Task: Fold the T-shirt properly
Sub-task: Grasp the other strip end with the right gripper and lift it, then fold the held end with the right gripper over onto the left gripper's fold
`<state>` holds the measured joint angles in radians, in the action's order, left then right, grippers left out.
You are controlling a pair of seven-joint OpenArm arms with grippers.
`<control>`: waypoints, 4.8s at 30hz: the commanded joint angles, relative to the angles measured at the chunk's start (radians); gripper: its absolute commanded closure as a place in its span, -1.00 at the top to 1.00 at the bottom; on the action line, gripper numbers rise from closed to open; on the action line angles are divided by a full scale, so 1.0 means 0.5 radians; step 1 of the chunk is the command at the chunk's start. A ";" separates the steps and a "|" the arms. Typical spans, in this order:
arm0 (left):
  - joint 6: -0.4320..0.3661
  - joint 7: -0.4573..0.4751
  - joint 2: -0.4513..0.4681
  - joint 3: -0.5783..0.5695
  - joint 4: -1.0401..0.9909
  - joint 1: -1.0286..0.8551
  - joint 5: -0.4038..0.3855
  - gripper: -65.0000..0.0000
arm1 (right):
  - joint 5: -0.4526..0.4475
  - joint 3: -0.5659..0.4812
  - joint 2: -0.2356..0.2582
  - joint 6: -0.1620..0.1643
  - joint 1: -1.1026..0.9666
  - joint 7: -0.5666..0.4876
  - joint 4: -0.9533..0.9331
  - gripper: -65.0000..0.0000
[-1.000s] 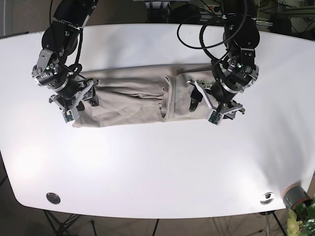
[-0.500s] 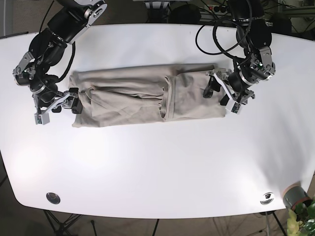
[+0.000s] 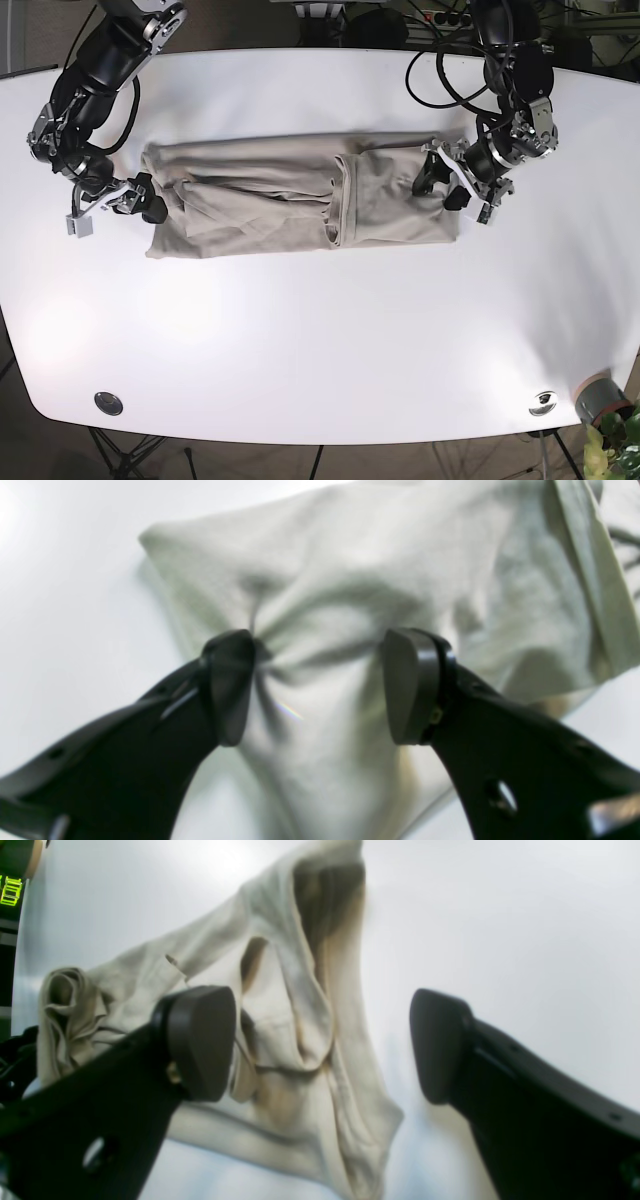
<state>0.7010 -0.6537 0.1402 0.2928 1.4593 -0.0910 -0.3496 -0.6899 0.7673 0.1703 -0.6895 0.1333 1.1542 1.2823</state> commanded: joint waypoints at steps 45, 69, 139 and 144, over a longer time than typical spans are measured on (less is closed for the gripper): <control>-0.006 0.005 0.065 0.054 0.072 -0.123 0.020 0.18 | 0.142 -0.401 -0.229 -0.017 -0.081 -0.199 0.361 -0.88; -0.006 -0.008 0.065 0.054 0.069 -0.130 0.026 0.18 | 0.132 -1.088 -0.431 0.129 -0.409 -0.199 1.380 -0.93; -0.006 -0.008 0.065 0.054 0.066 -0.179 0.026 0.18 | 0.479 -2.481 -0.618 0.659 0.066 -0.812 0.493 -0.29; -0.006 -0.008 0.065 0.054 0.066 -0.172 0.026 0.18 | 0.470 -2.626 -0.557 0.712 0.094 -0.812 0.496 0.19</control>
<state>0.6971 -0.6281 0.1646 0.3191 1.4864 -0.1772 -0.3527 -0.4286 -0.5346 -0.1055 -0.3359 0.1516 0.7704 1.5108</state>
